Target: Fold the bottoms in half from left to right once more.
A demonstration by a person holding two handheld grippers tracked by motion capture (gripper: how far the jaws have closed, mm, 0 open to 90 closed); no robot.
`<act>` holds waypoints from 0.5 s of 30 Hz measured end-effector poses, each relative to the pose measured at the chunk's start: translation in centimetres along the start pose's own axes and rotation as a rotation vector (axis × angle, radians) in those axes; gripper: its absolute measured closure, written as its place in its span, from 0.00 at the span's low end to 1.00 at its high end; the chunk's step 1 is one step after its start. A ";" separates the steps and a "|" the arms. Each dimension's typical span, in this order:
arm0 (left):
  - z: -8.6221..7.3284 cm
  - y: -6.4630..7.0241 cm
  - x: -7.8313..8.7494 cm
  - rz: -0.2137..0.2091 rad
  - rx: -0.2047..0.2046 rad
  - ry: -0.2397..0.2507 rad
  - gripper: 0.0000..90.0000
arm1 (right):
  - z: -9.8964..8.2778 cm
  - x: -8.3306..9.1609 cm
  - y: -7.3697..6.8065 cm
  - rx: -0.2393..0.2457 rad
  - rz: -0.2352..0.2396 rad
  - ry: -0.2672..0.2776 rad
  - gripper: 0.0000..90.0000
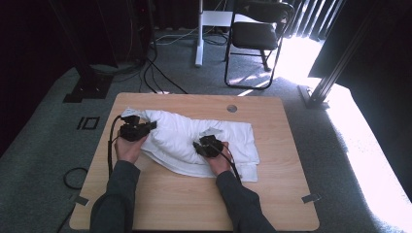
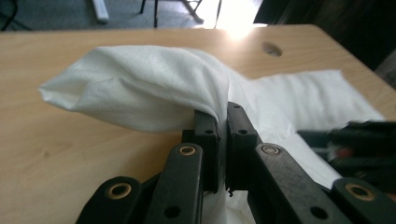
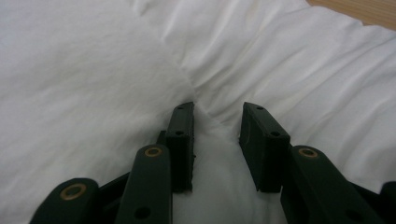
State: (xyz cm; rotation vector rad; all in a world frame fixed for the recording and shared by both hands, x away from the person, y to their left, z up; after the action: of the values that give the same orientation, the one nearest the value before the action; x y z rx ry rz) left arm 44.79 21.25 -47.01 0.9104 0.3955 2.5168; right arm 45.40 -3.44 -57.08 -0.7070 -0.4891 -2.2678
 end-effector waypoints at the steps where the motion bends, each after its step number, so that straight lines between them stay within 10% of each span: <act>1: 0.4 0.5 0.1 -0.011 -0.007 0.007 0.97 | 0.0 0.0 0.0 0.000 0.000 0.000 0.72; 8: 2.4 4.5 0.2 -0.047 -0.116 0.034 0.97 | 0.9 -0.8 -2.0 -0.017 0.001 0.016 0.72; 15: 2.6 5.0 0.1 -0.026 -0.154 0.038 0.97 | 2.1 1.5 -2.3 -0.021 0.042 0.071 0.51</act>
State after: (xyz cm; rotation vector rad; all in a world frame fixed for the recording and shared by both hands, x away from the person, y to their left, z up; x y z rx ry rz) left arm 44.91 17.25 -42.97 0.7947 0.2191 2.5042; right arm 43.56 -1.52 -54.91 -0.6392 -0.4142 -2.2529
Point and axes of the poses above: each handheld gripper's, and its own axes: x roughly backward along the jaws, z roughly out of its top, y roughly to its right, the point moved 4 cm from there along -x, roughly forward along the jaws, and after that the axes turned 14 degrees about x, right-handed, at the moved point
